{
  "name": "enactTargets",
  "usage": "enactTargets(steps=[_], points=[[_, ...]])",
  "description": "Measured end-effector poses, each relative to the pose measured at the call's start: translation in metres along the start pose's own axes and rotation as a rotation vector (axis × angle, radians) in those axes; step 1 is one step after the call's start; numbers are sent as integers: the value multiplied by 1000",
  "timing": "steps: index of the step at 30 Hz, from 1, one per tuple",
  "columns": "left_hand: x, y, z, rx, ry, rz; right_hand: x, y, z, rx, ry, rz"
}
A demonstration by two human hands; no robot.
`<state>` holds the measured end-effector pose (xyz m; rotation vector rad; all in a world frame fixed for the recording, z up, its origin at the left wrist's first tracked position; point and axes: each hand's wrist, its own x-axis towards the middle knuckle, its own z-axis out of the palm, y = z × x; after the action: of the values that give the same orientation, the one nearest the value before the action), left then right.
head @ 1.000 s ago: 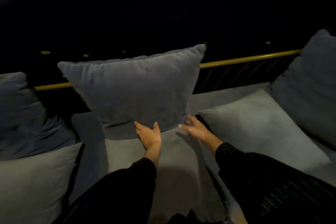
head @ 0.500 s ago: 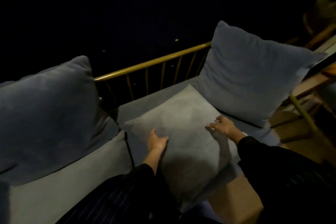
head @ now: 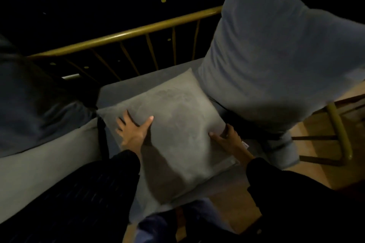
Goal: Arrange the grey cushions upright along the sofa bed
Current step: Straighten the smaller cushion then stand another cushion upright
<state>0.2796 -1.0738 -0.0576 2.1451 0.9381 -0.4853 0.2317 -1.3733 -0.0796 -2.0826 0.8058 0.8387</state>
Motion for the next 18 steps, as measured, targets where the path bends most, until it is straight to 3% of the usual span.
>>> enactTargets(steps=[3,7,13,18], points=[[-10,-24,10,-175,83,-175,13,-2,-7,57,-68,-21],[-14,-50,12,-511,64,-428,22,-14,-9,211,-111,-36],[-16,-55,0,-600,83,-362,52,13,9,392,-115,-107],[-63,-58,-26,-621,131,-290,-24,-25,-8,479,-91,-172]])
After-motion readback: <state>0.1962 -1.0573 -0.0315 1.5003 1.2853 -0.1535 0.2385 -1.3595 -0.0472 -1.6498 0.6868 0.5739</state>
